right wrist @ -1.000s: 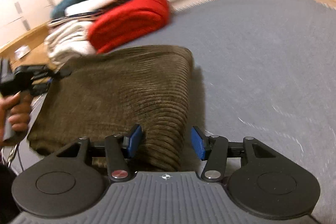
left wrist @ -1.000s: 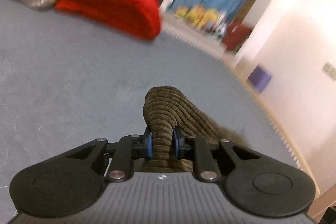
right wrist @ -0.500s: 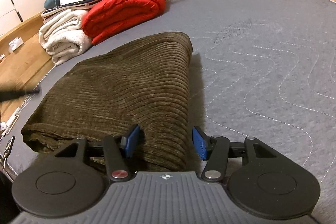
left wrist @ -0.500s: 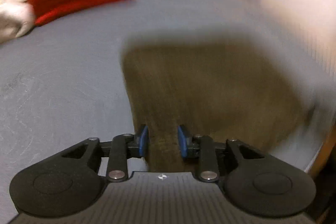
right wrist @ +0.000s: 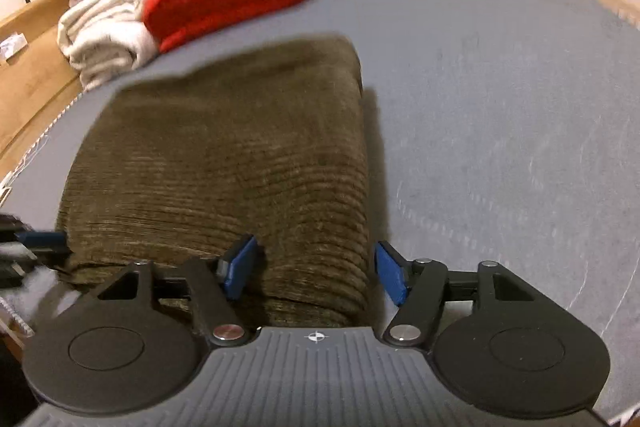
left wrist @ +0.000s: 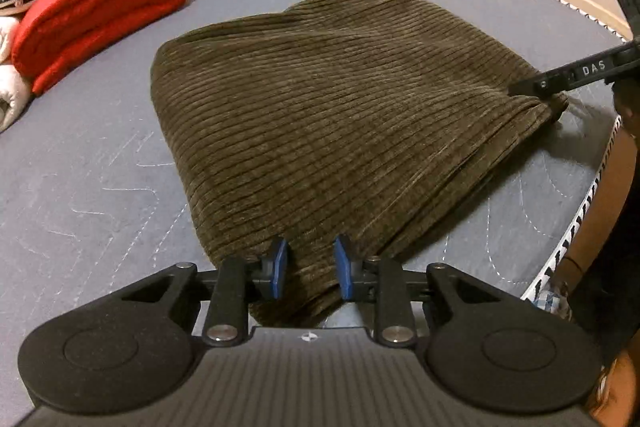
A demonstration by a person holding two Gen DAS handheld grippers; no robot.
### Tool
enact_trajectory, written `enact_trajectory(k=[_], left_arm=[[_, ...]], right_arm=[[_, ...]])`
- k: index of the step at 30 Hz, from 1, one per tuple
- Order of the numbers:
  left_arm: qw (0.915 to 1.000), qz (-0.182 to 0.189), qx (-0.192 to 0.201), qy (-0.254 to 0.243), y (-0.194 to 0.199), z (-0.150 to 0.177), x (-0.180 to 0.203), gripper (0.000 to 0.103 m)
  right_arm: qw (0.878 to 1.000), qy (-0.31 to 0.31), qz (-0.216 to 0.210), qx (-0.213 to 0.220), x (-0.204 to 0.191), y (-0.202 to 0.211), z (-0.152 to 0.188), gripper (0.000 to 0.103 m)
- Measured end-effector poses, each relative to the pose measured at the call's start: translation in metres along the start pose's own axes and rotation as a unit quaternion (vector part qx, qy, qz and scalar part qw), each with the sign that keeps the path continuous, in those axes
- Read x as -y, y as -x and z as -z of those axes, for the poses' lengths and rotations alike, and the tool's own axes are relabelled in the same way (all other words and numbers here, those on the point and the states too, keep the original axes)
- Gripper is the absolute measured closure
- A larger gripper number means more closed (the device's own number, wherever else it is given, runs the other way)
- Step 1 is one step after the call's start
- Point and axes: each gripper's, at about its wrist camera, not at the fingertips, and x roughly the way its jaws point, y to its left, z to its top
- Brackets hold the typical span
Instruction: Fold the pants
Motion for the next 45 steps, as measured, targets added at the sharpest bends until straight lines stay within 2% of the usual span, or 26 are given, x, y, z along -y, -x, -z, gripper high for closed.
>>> enact_trajectory(k=[3, 5, 8, 10, 12, 13, 14, 15, 16, 18, 20, 22, 23, 25, 26, 28, 29, 31, 34, 37, 38, 39, 40, 42, 45], left_arm=[[0.9997, -0.007, 0.003, 0.024, 0.012, -0.006, -0.004, 0.073], [0.9984, -0.008, 0.026, 0.049, 0.03, -0.009, -0.001, 0.073], [0.9915, 0.021, 0.079, 0.101, 0.044, -0.015, 0.007, 0.073], [0.9885, 0.03, 0.1, 0.109, 0.04, -0.019, 0.018, 0.073], [0.9906, 0.04, 0.088, 0.097, 0.025, -0.02, 0.031, 0.073], [0.9935, 0.041, 0.063, 0.086, 0.013, -0.017, 0.038, 0.073], [0.9952, 0.035, 0.055, 0.074, 0.007, -0.014, 0.043, 0.073], [0.9953, 0.034, 0.06, 0.068, 0.008, -0.013, 0.043, 0.073], [0.9944, 0.04, 0.062, 0.075, 0.014, -0.013, 0.04, 0.072], [0.9876, 0.06, 0.077, 0.123, 0.026, -0.011, 0.025, 0.071], [0.9809, 0.047, 0.102, 0.159, 0.036, -0.009, 0.011, 0.071], [0.9791, 0.002, 0.114, 0.168, 0.041, -0.007, 0.002, 0.071], [0.9786, -0.014, 0.111, 0.173, 0.041, -0.005, -0.001, 0.07], [0.9789, -0.014, 0.072, 0.191, 0.031, -0.001, -0.01, 0.07], [0.9771, -0.005, 0.057, 0.205, 0.025, 0.004, -0.014, 0.07], [0.9749, 0.001, 0.059, 0.215, 0.028, 0.005, -0.016, 0.07], [0.9751, 0.002, 0.06, 0.213, 0.027, 0.004, -0.017, 0.07], [0.9694, -0.002, 0.077, 0.233, 0.033, 0.004, -0.02, 0.07], [0.9676, -0.023, 0.099, 0.231, 0.044, 0.008, -0.022, 0.069], [0.9718, -0.023, 0.067, 0.225, 0.031, 0.006, -0.025, 0.061], [0.974, -0.025, 0.063, 0.216, 0.028, 0.005, -0.022, 0.06], [0.9761, -0.028, 0.065, 0.206, 0.028, 0.005, -0.018, 0.054], [0.9776, -0.029, 0.068, 0.197, 0.028, 0.003, -0.013, 0.044], [0.979, -0.027, 0.076, 0.187, 0.029, 0.0, -0.005, 0.034], [0.9761, -0.02, 0.084, 0.199, 0.033, -0.005, 0.001, 0.026]], right_arm=[[0.999, 0.011, 0.033, -0.02, -0.004, 0.006, -0.011, 0.034], [0.998, 0.029, 0.057, -0.005, -0.014, 0.017, -0.015, 0.034], [0.998, 0.037, 0.036, 0.042, -0.025, 0.036, -0.011, 0.036], [0.997, 0.049, 0.023, 0.059, -0.032, 0.037, -0.005, 0.035], [0.995, 0.081, 0.033, 0.053, -0.039, 0.026, 0.006, 0.034], [0.993, 0.096, 0.045, 0.046, -0.042, 0.019, 0.01, 0.032], [0.992, 0.109, 0.056, 0.042, -0.042, 0.014, 0.014, 0.03], [0.992, 0.11, 0.057, 0.038, -0.042, 0.013, 0.013, 0.029], [0.993, 0.1, 0.05, 0.028, -0.04, 0.014, 0.011, 0.029], [0.994, 0.096, 0.052, 0.022, -0.041, 0.018, 0.006, 0.029], [0.992, 0.105, 0.058, 0.048, -0.047, 0.028, 0.004, 0.029], [0.988, 0.117, 0.056, 0.08, -0.057, 0.037, 0.005, 0.029], [0.987, 0.12, 0.049, 0.096, -0.061, 0.04, 0.006, 0.029], [0.985, 0.131, 0.035, 0.105, -0.069, 0.039, 0.006, 0.029], [0.985, 0.137, 0.031, 0.101, -0.073, 0.035, 0.006, 0.029], [0.985, 0.145, 0.022, 0.086, -0.079, 0.026, 0.007, 0.028], [0.985, 0.154, 0.026, 0.069, -0.082, 0.018, 0.008, 0.028], [0.983, 0.173, 0.048, 0.023, -0.084, 0.004, 0.012, 0.026], [0.986, 0.158, 0.047, 0.034, -0.087, 0.013, 0.004, 0.026], [0.984, 0.154, 0.055, 0.075, -0.084, 0.027, 0.003, 0.024], [0.983, 0.154, 0.065, 0.069, -0.081, 0.023, 0.003, 0.024], [0.984, 0.152, 0.082, 0.046, -0.076, 0.014, 0.004, 0.022], [0.985, 0.143, 0.087, 0.03, -0.071, 0.007, 0.006, 0.017], [0.989, 0.115, 0.083, 0.034, -0.066, 0.01, 0.005, 0.016], [0.989, 0.1, 0.086, 0.062, -0.07, 0.023, 0.004, 0.014]])
